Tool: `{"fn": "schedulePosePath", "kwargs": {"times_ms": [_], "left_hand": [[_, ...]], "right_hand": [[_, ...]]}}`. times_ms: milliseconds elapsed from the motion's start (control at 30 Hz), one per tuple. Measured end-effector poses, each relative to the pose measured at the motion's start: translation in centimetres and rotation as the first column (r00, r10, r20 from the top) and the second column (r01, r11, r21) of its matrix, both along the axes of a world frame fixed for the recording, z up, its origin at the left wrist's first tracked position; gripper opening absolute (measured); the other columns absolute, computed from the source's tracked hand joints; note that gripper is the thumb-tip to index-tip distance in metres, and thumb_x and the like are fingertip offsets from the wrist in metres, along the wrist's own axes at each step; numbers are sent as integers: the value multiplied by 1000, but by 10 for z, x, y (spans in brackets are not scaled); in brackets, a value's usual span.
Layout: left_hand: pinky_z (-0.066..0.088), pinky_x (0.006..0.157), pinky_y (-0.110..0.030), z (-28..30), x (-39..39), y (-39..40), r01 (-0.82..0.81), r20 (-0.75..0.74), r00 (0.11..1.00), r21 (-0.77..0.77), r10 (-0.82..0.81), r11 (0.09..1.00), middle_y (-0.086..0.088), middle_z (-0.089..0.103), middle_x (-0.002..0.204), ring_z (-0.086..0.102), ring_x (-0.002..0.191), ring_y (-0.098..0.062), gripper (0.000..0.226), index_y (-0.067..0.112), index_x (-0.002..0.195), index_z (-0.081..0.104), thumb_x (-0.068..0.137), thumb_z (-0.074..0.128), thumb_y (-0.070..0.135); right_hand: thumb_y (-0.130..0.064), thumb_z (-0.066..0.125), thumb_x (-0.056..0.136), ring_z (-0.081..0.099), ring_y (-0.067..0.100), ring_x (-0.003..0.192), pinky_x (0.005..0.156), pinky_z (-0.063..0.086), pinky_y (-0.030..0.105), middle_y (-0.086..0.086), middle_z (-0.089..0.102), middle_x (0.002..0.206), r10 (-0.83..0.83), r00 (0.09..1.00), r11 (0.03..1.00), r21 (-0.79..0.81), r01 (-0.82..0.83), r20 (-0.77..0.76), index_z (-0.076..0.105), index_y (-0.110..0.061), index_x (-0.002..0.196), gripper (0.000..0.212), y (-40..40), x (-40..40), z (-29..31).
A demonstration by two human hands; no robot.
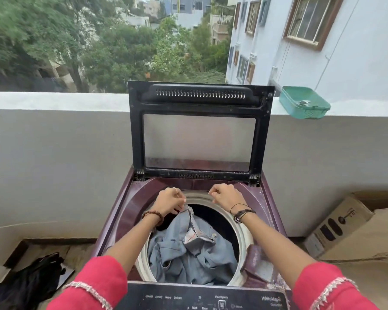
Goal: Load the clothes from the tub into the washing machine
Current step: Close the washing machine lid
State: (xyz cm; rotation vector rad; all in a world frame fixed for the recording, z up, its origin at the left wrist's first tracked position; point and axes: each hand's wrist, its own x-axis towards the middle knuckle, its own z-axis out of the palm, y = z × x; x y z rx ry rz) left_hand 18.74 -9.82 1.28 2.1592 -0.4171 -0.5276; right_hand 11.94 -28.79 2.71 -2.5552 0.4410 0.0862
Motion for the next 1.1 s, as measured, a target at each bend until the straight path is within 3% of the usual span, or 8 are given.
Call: {"fn": "schedulePosePath", "kwargs": {"times_ms": [100, 200, 300, 400, 600, 867, 1033, 1100], "left_hand": [[53, 52, -23, 27, 17, -1, -160, 55, 984, -155, 170, 975, -5, 64, 68, 62, 66, -17, 16, 16, 71, 61, 83, 59, 5], [55, 69, -32, 52, 40, 0, -183, 325, 928, -25, 181, 983, -1, 67, 78, 65, 82, -18, 4, 18, 79, 65, 81, 63, 16], [50, 81, -33, 85, 59, -6, -154, 563, 825, 153, 42, 976, 1, 68, 103, 61, 102, -18, 14, 18, 99, 64, 86, 61, 22], [44, 98, -35, 122, 81, -22, -116, 741, 646, 332, -182, 936, 2, 55, 132, 45, 127, -16, 37, 19, 125, 54, 88, 60, 21], [16, 119, -34, 179, 120, -68, -167, 830, 452, 438, -326, 883, 3, 12, 158, 14, 145, -14, 72, 22, 149, 17, 89, 56, 28], [5, 119, -43, 212, 162, -123, -224, 720, 571, 598, -394, 769, 1, 3, 159, 1, 147, -16, 77, 20, 150, 3, 92, 53, 29], [9, 117, -48, 204, 173, -139, -206, 679, 658, 577, -324, 790, -2, 21, 154, 13, 145, -17, 75, 17, 150, 13, 88, 56, 24], [14, 115, -52, 203, 173, -143, -228, 711, 651, 517, -266, 825, -1, 31, 147, 23, 141, -17, 70, 17, 147, 21, 87, 56, 20]], "right_hand": [[-18, 47, 84, 66, 25, 89, 83, 52, 34, 0, 73, 90, -61, 992, 998, 22, 59, 112, 67, -29, 89, 23, -19, 15, 32], [-17, 45, 89, 63, 26, 100, 85, 49, 32, 4, 70, 104, -72, 976, 995, -50, 84, 206, 67, -24, 100, 25, -39, 32, 61], [-13, 42, 92, 61, 24, 105, 84, 47, 32, 5, 67, 114, -21, 951, 987, -144, 68, 309, 62, -18, 112, 28, -54, 55, 90], [-9, 44, 92, 57, 24, 111, 89, 48, 36, 6, 60, 122, 77, 910, 956, -289, 48, 408, 55, -14, 123, 34, -65, 79, 119], [-4, 63, 73, 57, 27, 113, 95, 49, 39, 13, 59, 128, 379, 750, 774, -630, 64, 542, 62, -8, 116, 43, -76, 124, 153], [-8, 78, 60, 62, 26, 112, 95, 50, 46, 12, 63, 123, 358, 780, 765, -640, 70, 514, 63, -7, 118, 61, -94, 167, 167], [-10, 50, 87, 26, 23, 142, 117, 17, 44, 10, 30, 152, 336, 845, 772, -636, 7, 417, 29, -10, 146, 63, -107, 182, 162], [-12, 47, 87, 24, 22, 142, 118, 14, 43, 9, 28, 153, 316, 849, 786, -618, 16, 423, 25, -11, 147, 64, -109, 184, 160]]}}
